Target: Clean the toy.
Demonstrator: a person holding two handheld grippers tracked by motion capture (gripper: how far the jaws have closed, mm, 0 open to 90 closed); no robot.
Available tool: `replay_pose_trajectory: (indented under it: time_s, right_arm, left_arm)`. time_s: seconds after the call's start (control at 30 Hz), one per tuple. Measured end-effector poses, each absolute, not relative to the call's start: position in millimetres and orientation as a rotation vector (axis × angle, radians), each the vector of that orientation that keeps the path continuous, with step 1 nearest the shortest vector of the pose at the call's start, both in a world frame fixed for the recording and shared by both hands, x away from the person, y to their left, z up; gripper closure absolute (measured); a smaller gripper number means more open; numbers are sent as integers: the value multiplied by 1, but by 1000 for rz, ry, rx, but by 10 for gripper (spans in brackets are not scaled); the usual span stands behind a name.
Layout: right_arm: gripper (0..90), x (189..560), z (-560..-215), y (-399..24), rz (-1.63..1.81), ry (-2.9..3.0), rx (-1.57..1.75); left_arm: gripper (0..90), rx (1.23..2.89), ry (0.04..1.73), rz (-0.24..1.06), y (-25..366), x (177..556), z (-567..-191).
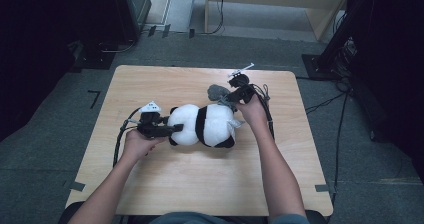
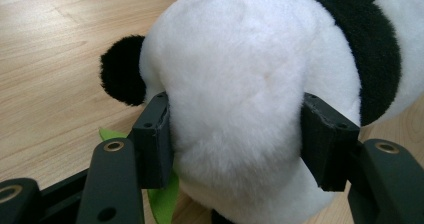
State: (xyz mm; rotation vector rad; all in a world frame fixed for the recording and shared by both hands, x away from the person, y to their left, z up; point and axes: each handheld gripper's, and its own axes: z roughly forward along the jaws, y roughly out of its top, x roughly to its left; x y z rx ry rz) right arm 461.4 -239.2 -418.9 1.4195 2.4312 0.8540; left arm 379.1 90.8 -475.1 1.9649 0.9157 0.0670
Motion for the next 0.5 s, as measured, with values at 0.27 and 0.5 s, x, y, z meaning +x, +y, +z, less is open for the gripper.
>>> replay_pose_trajectory:
  time_s: [0.27,0.5]
  right_arm:
    - [774,459,-443,-263,800,2407,1519]
    - [776,453,-420,-270,901,2344,1505]
  left_arm:
    - [386,1962,915,69,91,379,-476]
    - [383,1966,897,84,91,378,-476]
